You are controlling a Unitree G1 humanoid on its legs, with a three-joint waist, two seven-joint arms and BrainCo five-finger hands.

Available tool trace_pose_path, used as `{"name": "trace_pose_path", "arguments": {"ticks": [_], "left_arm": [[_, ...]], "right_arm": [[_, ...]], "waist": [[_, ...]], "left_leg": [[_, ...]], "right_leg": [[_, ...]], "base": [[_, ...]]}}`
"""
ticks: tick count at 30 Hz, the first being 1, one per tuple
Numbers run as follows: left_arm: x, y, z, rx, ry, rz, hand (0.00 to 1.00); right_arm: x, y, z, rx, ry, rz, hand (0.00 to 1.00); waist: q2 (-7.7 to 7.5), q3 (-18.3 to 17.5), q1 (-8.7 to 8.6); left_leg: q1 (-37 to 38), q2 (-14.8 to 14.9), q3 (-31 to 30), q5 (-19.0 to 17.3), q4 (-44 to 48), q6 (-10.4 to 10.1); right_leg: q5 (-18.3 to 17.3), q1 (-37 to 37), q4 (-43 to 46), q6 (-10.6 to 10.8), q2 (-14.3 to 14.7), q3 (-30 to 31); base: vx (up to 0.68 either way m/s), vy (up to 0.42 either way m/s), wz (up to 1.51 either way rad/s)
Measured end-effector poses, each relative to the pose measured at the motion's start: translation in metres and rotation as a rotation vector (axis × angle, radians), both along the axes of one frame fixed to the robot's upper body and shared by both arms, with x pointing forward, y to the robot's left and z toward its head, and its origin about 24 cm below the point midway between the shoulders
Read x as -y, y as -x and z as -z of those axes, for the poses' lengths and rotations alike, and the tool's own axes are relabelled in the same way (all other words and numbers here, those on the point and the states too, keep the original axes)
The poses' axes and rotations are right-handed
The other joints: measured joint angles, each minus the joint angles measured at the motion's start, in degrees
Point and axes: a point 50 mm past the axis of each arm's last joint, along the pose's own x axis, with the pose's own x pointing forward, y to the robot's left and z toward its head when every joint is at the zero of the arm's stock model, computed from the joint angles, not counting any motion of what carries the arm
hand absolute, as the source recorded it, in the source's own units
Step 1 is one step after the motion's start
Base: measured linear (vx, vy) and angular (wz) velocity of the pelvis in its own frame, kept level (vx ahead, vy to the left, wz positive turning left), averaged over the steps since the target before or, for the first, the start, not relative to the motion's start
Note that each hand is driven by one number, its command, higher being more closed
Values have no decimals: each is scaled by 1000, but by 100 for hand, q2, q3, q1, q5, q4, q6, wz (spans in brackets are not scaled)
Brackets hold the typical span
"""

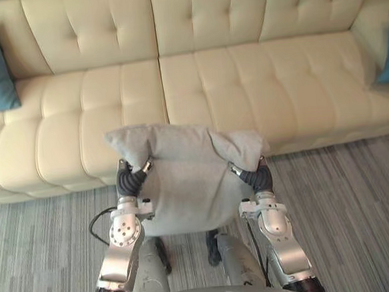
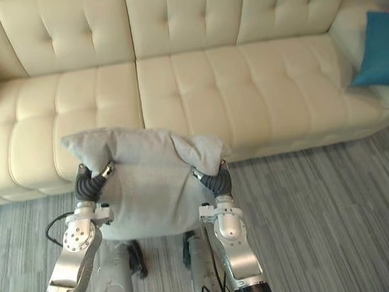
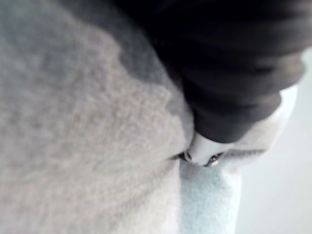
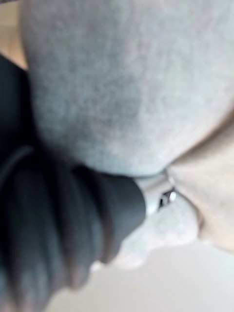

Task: Pick up cushions and gather them together orderly.

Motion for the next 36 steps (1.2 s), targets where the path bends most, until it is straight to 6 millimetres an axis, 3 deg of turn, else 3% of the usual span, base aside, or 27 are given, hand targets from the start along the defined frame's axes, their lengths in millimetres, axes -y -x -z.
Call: {"name": "trace_pose_path", "arguments": {"ticks": [6,10,13,17,20,22,23,24,26,27,28,29,30,31,32,34,36], "left_arm": [[5,4,18,-76,17,24,100],[4,4,19,-80,12,25,100],[1,10,23,-101,9,16,100],[-1,14,29,-128,6,12,100],[-3,14,33,-150,0,8,100],[-6,13,33,-148,-12,6,100],[-6,13,33,-148,-14,8,100],[-8,12,33,-148,-21,6,100],[-11,5,27,-119,-37,3,100],[-11,3,25,-110,-46,8,100],[-11,1,24,-105,-57,15,100],[-11,1,24,-104,-63,19,100],[-11,1,24,-105,-64,22,100],[-8,1,25,-109,-61,30,100],[0,0,27,-118,-49,51,100],[13,-1,28,-117,-12,78,100],[19,-2,27,-114,16,85,100]], "right_arm": [[6,9,8,-39,28,20,100],[5,9,8,-40,28,19,100],[2,7,11,-50,17,16,100],[0,-2,19,-79,29,-1,100],[0,-5,28,-119,40,-17,100],[0,-5,30,-128,44,-22,100],[0,-6,31,-129,46,-23,100],[-1,-8,31,-132,51,-28,100],[-2,-15,27,-111,54,-41,100],[-1,-16,25,-105,58,-40,100],[-1,-17,24,-101,62,-41,100],[0,-17,24,-99,65,-40,100],[1,-17,24,-99,67,-38,100],[4,-17,24,-99,70,-29,100],[10,-17,24,-99,77,-9,100],[20,-17,20,-87,105,7,100],[24,-12,20,-90,101,18,100]], "waist": [[2,-179,33],[0,-185,67],[-22,-199,157],[-72,-254,195],[-136,-218,-7],[-172,-193,-50],[-166,-174,-60],[-130,-181,-81],[-205,-89,-67],[-206,-74,-79],[-245,-76,-124],[-315,-52,-197],[-367,-50,-256],[-468,-54,-309],[-254,-35,-334],[230,-65,-328],[299,-71,-303]], "left_leg": [[174,-37,-41,143,-276,91],[334,-183,-14,389,-774,100],[501,-158,205,315,-793,76],[493,-274,263,-29,-583,127],[504,-422,191,-378,-196,292],[558,-428,189,-431,-142,424],[607,-423,180,-440,-168,446],[620,-424,176,-454,-198,454],[678,-413,65,-515,-246,431],[701,-426,-6,-513,-319,427],[783,-541,-141,-508,-524,393],[904,-718,-320,-501,-684,326],[942,-811,-433,-499,-700,252],[1041,-897,-566,-591,-675,76],[1091,-803,-768,-696,-682,-43],[1094,-411,-987,-728,-764,-217],[1063,-134,-1295,-535,-446,-453]], "right_leg": [[170,396,-498,38,-5,-154],[685,687,-1416,90,52,-37],[966,881,-1877,157,137,304],[803,516,-1400,207,140,724],[469,-189,337,512,-10,675],[510,-445,843,441,-161,454],[432,-437,862,304,-184,385],[309,-439,612,233,-198,283],[285,-479,125,216,-185,238],[445,-486,-307,274,-161,297],[881,-488,-1137,437,-201,506],[1102,-511,-1611,496,-314,679],[1121,-529,-1704,503,-419,752],[1507,-539,-1586,452,-505,812],[1799,-549,-1347,334,-438,753],[1244,-743,-827,181,-163,388],[943,-693,-415,-50,35,76]], "base": [[59,8,14],[-45,25,-9],[-42,46,-51],[-59,101,-66],[-23,116,-29],[8,58,-2],[33,28,6],[29,-1,8],[93,-57,19],[149,-97,39],[174,-86,50],[195,-93,58],[320,-195,67],[297,-207,75],[405,-252,66],[491,-196,45],[524,-230,28]]}}
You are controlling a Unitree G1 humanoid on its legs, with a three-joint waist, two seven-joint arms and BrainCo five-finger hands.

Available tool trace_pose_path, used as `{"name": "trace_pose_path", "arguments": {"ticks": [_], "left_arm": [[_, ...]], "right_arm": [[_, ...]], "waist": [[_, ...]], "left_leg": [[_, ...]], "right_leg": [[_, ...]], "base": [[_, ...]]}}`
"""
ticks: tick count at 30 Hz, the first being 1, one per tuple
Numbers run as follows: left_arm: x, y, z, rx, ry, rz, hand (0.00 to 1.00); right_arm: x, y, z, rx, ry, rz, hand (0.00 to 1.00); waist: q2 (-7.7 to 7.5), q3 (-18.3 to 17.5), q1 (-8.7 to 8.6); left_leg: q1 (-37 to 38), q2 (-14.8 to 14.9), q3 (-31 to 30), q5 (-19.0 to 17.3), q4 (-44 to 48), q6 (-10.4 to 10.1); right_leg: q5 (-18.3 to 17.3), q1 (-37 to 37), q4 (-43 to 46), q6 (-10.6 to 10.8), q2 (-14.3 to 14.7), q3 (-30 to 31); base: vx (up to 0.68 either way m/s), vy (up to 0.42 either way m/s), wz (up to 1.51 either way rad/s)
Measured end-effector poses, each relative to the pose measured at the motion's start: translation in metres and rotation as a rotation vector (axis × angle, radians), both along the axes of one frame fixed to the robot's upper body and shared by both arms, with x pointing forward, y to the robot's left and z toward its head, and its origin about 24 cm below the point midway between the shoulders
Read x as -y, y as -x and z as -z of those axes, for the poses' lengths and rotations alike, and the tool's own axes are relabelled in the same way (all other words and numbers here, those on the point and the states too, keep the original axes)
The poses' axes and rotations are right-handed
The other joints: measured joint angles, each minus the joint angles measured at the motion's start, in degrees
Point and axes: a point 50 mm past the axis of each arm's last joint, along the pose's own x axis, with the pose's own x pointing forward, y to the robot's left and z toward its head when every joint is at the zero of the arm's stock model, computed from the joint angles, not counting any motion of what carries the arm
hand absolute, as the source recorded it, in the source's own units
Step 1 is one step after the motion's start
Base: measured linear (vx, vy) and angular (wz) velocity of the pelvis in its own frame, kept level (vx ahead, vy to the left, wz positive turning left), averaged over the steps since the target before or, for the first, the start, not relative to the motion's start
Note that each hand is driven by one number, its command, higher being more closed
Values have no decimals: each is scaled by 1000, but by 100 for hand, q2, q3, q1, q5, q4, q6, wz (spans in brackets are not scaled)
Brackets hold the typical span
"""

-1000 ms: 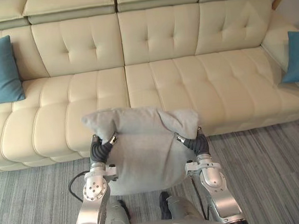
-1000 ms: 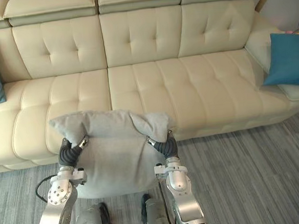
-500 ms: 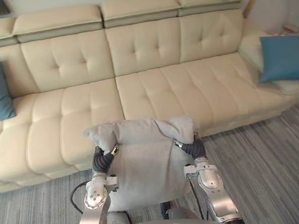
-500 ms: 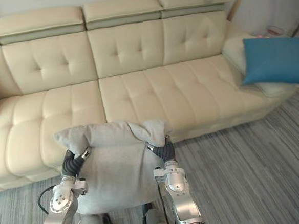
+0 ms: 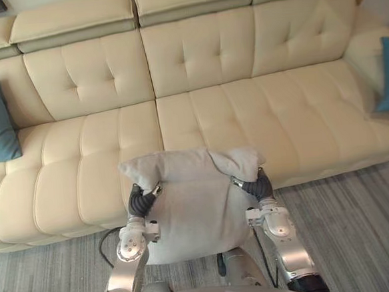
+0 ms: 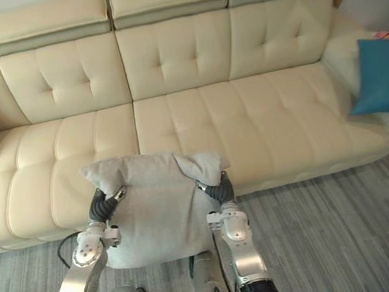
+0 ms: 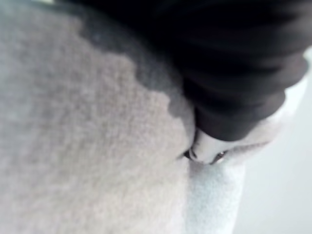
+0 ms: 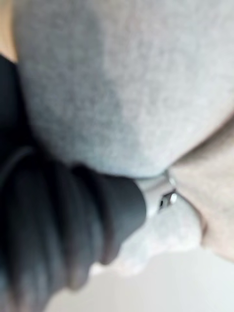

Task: Pick up cushions and gather them together orderly.

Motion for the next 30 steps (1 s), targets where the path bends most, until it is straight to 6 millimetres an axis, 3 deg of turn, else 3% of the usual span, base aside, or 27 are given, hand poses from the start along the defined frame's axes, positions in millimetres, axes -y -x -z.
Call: {"name": "trace_pose_path", "arguments": {"ticks": [2,4,5,7,9,10,11,12,16,21,26,28,30], "left_arm": [[3,0,0,0,20,5,100],[5,0,-1,1,40,9,100],[7,-1,-2,7,50,13,100],[9,-3,-4,13,60,16,100],[10,-2,-3,11,65,27,100],[12,-2,-3,10,69,30,100],[13,-2,-3,11,74,33,100],[13,-1,-3,9,69,35,100],[0,-1,-1,5,8,43,100],[-5,-2,-2,11,-23,43,100],[-7,-14,-12,61,-70,33,100],[-10,-24,-21,103,-114,14,100],[-14,-44,-40,182,-151,-32,100]], "right_arm": [[2,7,-8,32,-4,10,100],[5,11,-17,70,-1,15,100],[6,13,-20,84,-1,22,100],[8,15,-20,81,-3,34,100],[10,18,-17,68,-10,49,100],[10,18,-17,66,-10,48,100],[12,19,-16,65,-6,52,100],[12,18,-13,52,-10,55,100],[4,20,1,-3,-67,74,100],[-1,9,2,-6,-69,50,100],[-6,-12,-15,70,-48,33,100],[-12,-25,-23,105,-37,32,100],[-20,-45,-42,187,-9,29,100]], "waist": [[4,2,-10],[3,1,-12],[1,2,19],[20,-2,61],[-2,9,190],[-9,-1,214],[59,-33,261],[163,-115,290],[-182,-212,233],[-211,-216,224],[-270,-223,143],[-313,-214,114],[-340,-189,115]], "left_leg": [[-281,211,-52,338,964,75],[-599,305,87,983,1827,222],[-798,413,248,1080,2383,292],[-1095,516,480,696,2615,375],[-1333,501,671,301,2127,496],[-1364,430,659,275,1816,479],[-1234,298,658,623,703,482],[-1133,273,581,810,97,213],[-959,-215,759,951,-314,409],[-574,-370,1107,1053,-748,492],[-469,-407,1367,1215,-1049,498],[-498,-393,1429,1238,-1057,488],[-831,-377,1445,1277,-960,518]], "right_leg": [[-246,322,8,-137,90,-209],[-410,624,-21,-169,66,-193],[-538,805,-135,-216,23,-162],[-555,982,-284,-212,4,-173],[-594,1283,-493,-163,-101,-218],[-615,1309,-482,-101,-166,-246],[-692,1296,-435,64,-209,-262],[-755,1237,-354,201,-173,-188],[-584,1299,-656,436,-534,-6],[-225,1546,-1226,477,-578,443],[39,1435,-1473,460,-542,761],[135,1376,-1551,457,-522,844],[253,1072,-1577,415,-507,908]], "base": [[446,-206,18],[377,-127,5],[234,-35,-3],[187,16,8],[154,126,20],[125,220,18],[50,227,-2],[78,281,-2],[91,207,2],[15,87,-33],[-60,8,-32],[-119,-20,-25],[-167,-23,-13]]}}
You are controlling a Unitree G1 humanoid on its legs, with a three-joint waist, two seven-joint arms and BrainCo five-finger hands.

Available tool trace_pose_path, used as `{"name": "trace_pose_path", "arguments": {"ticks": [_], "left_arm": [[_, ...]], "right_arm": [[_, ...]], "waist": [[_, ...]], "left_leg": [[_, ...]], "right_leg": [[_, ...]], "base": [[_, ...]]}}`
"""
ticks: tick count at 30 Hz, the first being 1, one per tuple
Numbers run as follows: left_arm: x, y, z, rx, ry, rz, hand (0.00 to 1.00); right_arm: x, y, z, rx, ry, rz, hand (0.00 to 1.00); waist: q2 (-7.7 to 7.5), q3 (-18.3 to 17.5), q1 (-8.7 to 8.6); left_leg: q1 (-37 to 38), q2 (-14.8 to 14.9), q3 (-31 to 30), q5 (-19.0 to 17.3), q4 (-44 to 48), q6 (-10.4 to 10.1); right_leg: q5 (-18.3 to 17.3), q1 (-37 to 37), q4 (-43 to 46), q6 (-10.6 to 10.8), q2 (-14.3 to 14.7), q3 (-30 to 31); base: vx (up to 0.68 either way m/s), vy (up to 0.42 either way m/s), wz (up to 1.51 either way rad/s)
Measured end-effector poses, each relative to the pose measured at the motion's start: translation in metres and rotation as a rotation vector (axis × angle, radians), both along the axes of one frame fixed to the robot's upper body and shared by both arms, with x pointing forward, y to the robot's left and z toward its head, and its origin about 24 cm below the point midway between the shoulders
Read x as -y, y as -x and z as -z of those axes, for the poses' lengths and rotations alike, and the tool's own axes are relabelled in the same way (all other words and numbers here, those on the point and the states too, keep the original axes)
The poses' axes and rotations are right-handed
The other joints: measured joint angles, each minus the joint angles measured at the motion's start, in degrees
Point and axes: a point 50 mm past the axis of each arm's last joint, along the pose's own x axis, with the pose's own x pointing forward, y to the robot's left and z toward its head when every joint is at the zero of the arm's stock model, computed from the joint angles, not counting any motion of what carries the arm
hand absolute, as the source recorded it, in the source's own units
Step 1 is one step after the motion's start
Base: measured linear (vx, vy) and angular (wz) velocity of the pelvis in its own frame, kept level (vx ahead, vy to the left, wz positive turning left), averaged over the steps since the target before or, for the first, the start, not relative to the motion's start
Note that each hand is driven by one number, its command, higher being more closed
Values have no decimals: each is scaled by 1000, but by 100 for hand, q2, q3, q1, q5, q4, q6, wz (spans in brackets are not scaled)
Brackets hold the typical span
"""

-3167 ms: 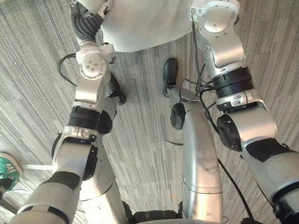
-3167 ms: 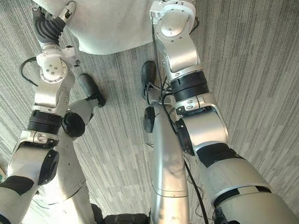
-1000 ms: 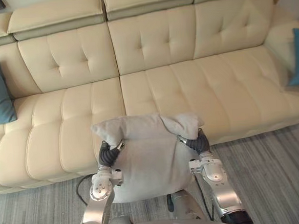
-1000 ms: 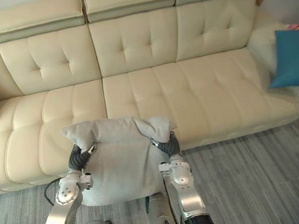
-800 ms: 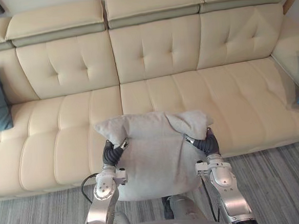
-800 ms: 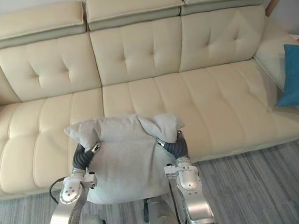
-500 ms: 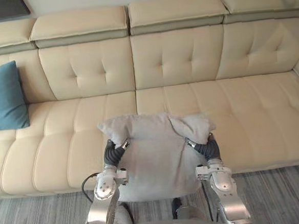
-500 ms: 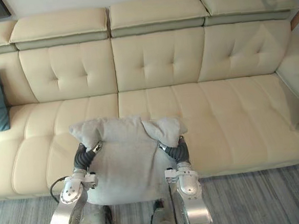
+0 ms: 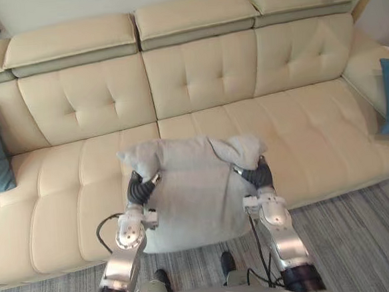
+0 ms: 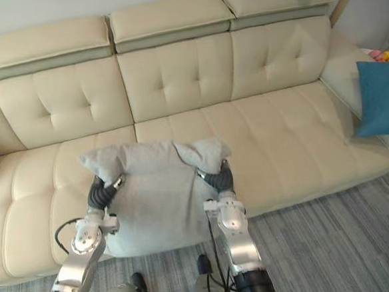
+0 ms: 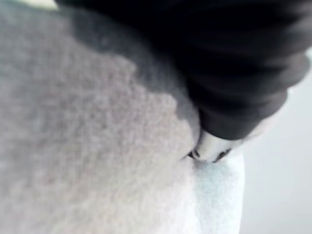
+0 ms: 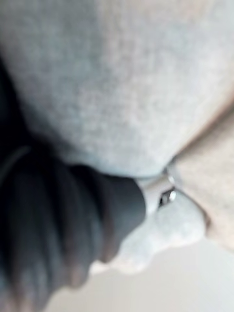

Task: Pick up cushions and gather them together orderly.

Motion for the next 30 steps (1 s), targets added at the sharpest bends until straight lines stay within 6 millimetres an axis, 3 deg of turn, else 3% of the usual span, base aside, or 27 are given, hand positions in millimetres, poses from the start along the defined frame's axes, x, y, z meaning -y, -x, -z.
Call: {"name": "trace_pose_path", "arguments": {"ticks": [2,4,6,7,9,15,17,23,29,30], "left_arm": [[0,-37,-44,167,-25,-77,100],[-1,-50,-71,268,-31,-147,100],[-3,-64,-109,404,-30,-228,100],[-4,-66,-116,428,-28,-242,100],[-6,-73,-152,552,-19,-310,100],[-4,-86,-229,751,27,-374,100],[3,-89,-266,829,40,-367,100],[16,-82,-333,961,117,-333,100],[21,-75,-359,1005,157,-297,100],[21,-74,-362,1008,160,-297,0]], "right_arm": [[-14,-32,-48,180,-11,34,100],[-24,-42,-76,283,-18,70,100],[-36,-51,-113,420,-45,116,100],[-38,-51,-120,445,-54,120,100],[-47,-54,-154,563,-93,157,100],[-56,-51,-222,773,-226,244,100],[-54,-46,-253,861,-286,279,100],[-47,-29,-313,1022,-405,321,100],[-42,-16,-348,1101,-453,313,100],[-42,-16,-351,1109,-450,312,0]], "waist": [[15,355,27],[33,399,66],[53,699,138],[69,708,162],[93,749,241],[210,894,360],[248,1061,371],[289,1332,372],[301,1403,482],[305,1419,498]], "left_leg": [[-610,86,-57,51,409,58],[-1117,163,-123,51,680,69],[-1434,191,-218,75,807,82],[-1529,198,-239,77,832,76],[-1921,172,-316,186,817,61],[-2595,120,-392,570,652,64],[-2838,77,-488,822,463,89],[-3328,29,-631,1266,-34,-10],[-3544,-23,-678,1746,-726,-141],[-3547,-28,-679,1848,-909,-239]], "right_leg": [[249,-464,104,71,23,-10],[322,-878,220,78,64,-27],[316,-1188,481,71,72,-112],[290,-1287,543,57,71,-134],[189,-1757,818,20,30,-183],[230,-2565,1120,43,-33,-335],[233,-2869,1229,32,-77,-436],[228,-3526,1381,14,-89,-597],[154,-4060,1553,-116,-98,-740],[132,-4144,1577,-145,-98,-774]], "base": [[-270,-3,4],[-275,24,8],[-226,1,18],[-181,-23,17],[-138,-35,22],[-40,-48,18],[-8,-43,25],[-3,-48,17],[13,-43,16],[34,-34,13]]}}
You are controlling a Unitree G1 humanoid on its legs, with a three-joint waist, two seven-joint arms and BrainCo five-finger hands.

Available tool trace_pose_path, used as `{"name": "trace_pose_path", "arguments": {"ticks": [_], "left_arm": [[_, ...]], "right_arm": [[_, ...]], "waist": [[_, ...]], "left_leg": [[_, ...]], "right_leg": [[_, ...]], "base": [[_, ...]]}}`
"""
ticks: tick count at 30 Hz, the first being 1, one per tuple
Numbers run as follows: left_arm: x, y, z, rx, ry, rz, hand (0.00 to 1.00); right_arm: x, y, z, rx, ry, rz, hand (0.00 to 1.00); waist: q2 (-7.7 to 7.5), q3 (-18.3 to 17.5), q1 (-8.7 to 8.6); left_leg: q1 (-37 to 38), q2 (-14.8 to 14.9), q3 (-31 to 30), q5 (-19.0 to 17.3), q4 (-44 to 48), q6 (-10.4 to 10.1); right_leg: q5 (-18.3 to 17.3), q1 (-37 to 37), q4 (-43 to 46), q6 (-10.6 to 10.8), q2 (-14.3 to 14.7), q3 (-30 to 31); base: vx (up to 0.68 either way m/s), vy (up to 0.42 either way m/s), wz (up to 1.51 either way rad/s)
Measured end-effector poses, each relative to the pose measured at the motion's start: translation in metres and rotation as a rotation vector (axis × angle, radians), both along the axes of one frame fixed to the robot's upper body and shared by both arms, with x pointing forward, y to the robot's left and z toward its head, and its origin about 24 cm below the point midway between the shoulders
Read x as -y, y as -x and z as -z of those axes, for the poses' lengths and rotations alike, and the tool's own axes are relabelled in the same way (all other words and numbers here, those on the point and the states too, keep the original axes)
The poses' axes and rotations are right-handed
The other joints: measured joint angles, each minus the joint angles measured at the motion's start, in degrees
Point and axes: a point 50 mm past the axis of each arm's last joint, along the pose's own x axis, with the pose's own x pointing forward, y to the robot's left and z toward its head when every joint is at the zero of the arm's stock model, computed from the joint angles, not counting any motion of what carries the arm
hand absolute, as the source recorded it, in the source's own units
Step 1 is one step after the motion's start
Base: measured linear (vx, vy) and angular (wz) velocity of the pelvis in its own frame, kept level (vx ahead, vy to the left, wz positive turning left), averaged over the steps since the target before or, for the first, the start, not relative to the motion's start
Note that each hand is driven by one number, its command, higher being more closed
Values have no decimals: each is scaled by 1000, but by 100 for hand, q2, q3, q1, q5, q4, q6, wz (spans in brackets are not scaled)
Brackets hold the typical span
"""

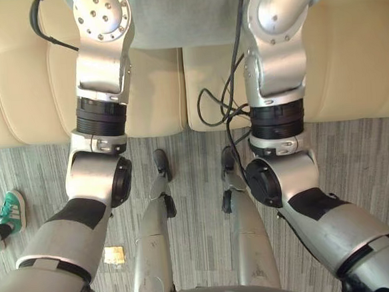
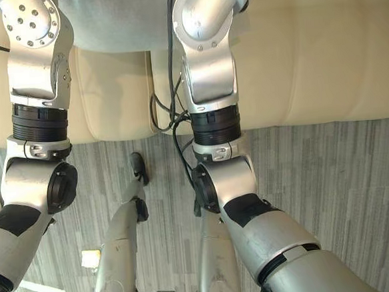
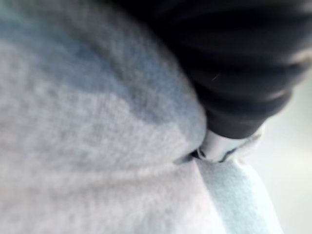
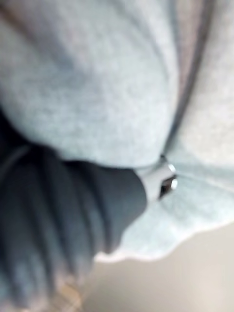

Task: Pick up cushions and gather them together orderly.

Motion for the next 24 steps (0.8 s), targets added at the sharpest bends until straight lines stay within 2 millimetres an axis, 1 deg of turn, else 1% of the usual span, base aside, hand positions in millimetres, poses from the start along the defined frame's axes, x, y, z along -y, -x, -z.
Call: {"name": "trace_pose_path", "arguments": {"ticks": [1,3,4,5,7,10,12,13,14,15,17,18,21,23,24], "left_arm": [[-1,1,-3,5,6,-2,0],[-7,1,-6,8,24,-13,0],[-8,1,-7,8,26,-16,0],[-13,-1,-9,-5,25,-35,0],[-19,-6,-8,-37,53,-44,0],[-30,-7,-7,-49,102,-47,0],[-46,-5,-11,-41,105,-101,0],[-50,-4,-11,-38,106,-111,0],[-56,-3,-12,-35,107,-130,0],[-64,-2,-12,-36,109,-153,0],[-70,-3,-8,-50,100,-170,0],[-75,-5,-3,-67,84,-179,0],[-86,-7,3,-88,71,-199,0],[-108,-8,17,-131,61,-245,0],[-114,-8,21,-143,73,-245,0]], "right_arm": [[0,0,-5,4,-3,7,0],[2,2,-10,17,-14,1,0],[2,3,-11,20,-20,-1,0],[3,4,-13,26,-46,-13,0],[10,3,-14,19,-90,-16,0],[19,5,-18,34,-114,4,0],[26,9,-24,59,-110,32,0],[27,9,-24,61,-110,39,0],[31,10,-25,64,-111,51,0],[36,10,-24,63,-115,67,0],[43,7,-21,50,-118,86,0],[50,4,-15,32,-121,105,0],[63,1,-10,11,-105,138,0],[83,0,-4,-11,-87,175,0],[87,0,-4,-14,-82,175,0]], "waist": [[-1,2,12],[1,4,28],[1,4,26],[4,14,27],[4,96,14],[4,219,15],[4,219,5],[4,219,-2],[3,220,-5],[-4,225,-16],[-7,228,-27],[-7,228,-76],[-7,228,-145],[-8,228,-168],[-8,228,-168]], "left_leg": [[-14,-3,0,129,-237,-63],[-60,-9,29,242,-573,-113],[-91,-9,35,265,-615,-120],[-193,-17,52,426,-763,-63],[-250,-27,63,555,-879,-59],[-252,-24,71,559,-879,-59],[-256,-25,82,559,-878,-60],[-256,-25,83,559,-878,-61],[-261,-25,88,581,-879,-92],[-286,-31,112,654,-884,-199],[-280,-22,140,660,-880,-208],[-273,-21,166,660,-875,-209],[-271,-21,181,656,-875,-211],[-238,-18,186,633,-866,-195],[-226,-16,190,613,-858,-166]], "right_leg": [[-14,-122,22,-22,8,-30],[-29,-344,68,-45,27,-47],[-28,-398,75,-46,29,-47],[-29,-586,113,-47,35,-45],[-42,-698,146,-60,36,-47],[-120,-721,213,-75,33,-56],[-225,-797,378,-84,21,-53],[-248,-813,412,-92,18,-52],[-278,-849,478,-114,12,-52],[-298,-896,537,-134,-6,-50],[-316,-908,567,-143,-3,-51],[-328,-911,601,-146,-4,-52],[-328,-918,629,-145,-9,-53],[-329,-917,691,-146,-9,-52],[-336,-917,714,-150,-8,-50]], "base": [[39,-35,10],[39,-29,3],[52,-25,0],[69,-30,0],[58,-20,4],[66,-23,6],[54,-54,6],[39,-74,5],[19,-83,8],[8,-85,7],[-15,-83,2],[-24,-78,1],[-34,-59,2],[-48,-58,0],[-62,-85,0]]}}
